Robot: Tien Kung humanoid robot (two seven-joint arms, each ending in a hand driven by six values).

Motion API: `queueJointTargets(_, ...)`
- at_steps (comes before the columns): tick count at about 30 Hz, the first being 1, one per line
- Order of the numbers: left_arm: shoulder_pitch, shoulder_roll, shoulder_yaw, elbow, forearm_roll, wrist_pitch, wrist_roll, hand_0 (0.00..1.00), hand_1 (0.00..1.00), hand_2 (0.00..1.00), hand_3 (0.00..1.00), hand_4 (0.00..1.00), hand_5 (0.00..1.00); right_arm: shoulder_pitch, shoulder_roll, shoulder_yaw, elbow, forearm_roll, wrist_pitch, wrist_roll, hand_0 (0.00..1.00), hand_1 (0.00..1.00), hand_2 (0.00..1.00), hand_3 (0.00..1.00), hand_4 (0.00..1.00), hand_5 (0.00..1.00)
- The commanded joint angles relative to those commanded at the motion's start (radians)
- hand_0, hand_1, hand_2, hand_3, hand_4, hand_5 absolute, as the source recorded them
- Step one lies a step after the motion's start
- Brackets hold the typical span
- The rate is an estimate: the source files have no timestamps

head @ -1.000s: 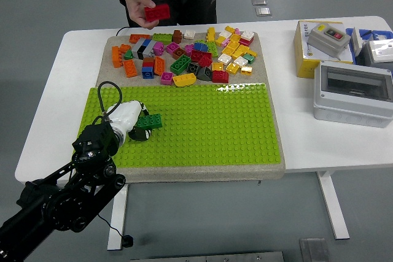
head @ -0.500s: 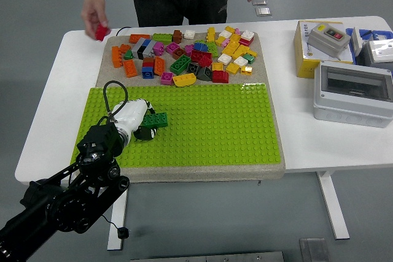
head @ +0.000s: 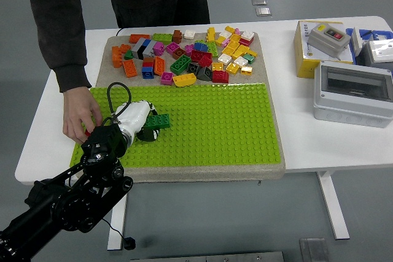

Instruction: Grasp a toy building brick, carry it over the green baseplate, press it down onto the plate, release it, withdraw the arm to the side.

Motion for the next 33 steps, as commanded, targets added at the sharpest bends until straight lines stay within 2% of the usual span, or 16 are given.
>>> queueJointTargets(19,-0.009,-0.017,0.003,0.032,0.01,0.028,-0.018,0.992,0.925,0.921,0.561,0.547,0.175,0.001,0.001,-0.01,0.0,0.006,0.0,0.002,0.659,0.547,0.575,0.645,0.406,0.748)
queueJointTargets(33,-0.022,-0.021,0.011,-0.02,0.026,0.007,-0.001,0.99,0.92,0.918,0.56,0.548,0.176,0.001,0.001,-0.006,0.0,0.001,0.0,0.002,0.66,0.547,0.575,0.646,0.406,0.747)
